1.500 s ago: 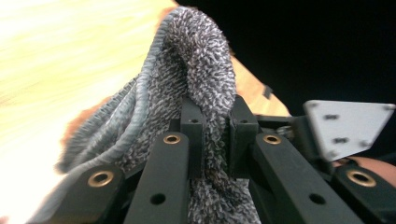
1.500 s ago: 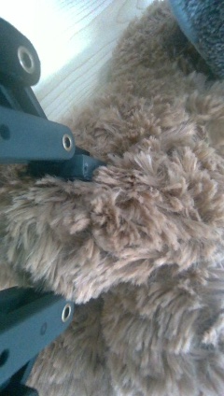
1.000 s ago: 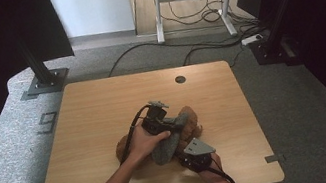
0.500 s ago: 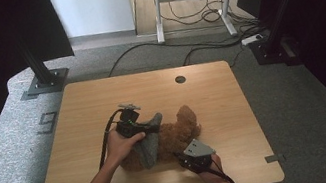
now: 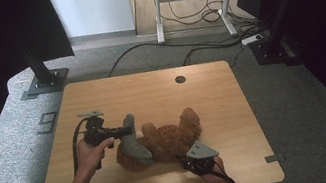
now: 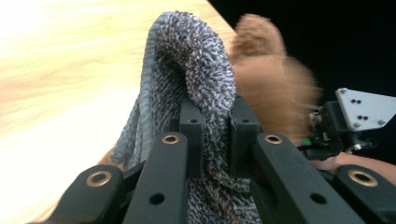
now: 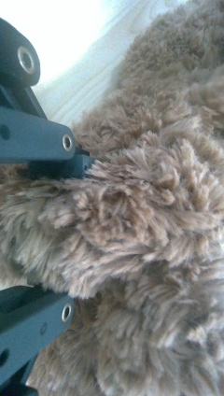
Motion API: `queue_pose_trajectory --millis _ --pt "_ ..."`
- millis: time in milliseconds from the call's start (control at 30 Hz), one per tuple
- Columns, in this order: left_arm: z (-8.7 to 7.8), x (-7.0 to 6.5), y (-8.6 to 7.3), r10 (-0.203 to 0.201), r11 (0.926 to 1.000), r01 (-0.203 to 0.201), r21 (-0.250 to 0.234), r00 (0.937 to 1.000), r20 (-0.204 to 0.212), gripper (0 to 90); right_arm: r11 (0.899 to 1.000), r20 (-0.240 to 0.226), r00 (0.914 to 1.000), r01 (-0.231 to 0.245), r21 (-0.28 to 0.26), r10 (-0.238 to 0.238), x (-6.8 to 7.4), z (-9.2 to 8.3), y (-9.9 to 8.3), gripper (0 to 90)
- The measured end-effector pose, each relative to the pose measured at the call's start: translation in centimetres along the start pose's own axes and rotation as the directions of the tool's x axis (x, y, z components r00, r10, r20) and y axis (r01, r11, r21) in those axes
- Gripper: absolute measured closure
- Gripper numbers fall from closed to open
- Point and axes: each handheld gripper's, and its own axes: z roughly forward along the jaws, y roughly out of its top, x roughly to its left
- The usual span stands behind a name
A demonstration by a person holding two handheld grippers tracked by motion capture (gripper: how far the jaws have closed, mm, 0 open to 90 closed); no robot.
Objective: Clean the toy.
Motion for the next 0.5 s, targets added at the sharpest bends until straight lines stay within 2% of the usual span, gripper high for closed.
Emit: queue_pose_trajectory --millis 167,267,367,500 --pt "-0.6 1.3 -1.1 -0.039 0.9992 0.039 0.002 0.9992 0.009 79.0 1.0 -0.019 0.9997 -0.016 -0.004 0.015 -0.1 -0.2 -0.2 58.6" --pt "-0.3 1.5 -1.5 -0.046 0.9986 0.046 0.026 0.9986 0.025 79.0 1.0 -0.041 0.9988 -0.029 -0.008 0.029 -0.2 -0.4 -0.3 55.4" --pt "0.1 1.3 -1.8 -0.042 0.9983 0.04 0.042 0.9986 0.032 79.0 0.999 -0.068 0.9967 -0.045 -0.011 0.044 -0.3 -0.8 -0.5 49.7" --pt "0.4 1.0 -2.4 -0.035 0.9977 0.032 0.06 0.9983 0.046 79.1 0.996 -0.12 0.9896 -0.083 -0.017 0.08 -0.6 -1.5 -0.6 34.9"
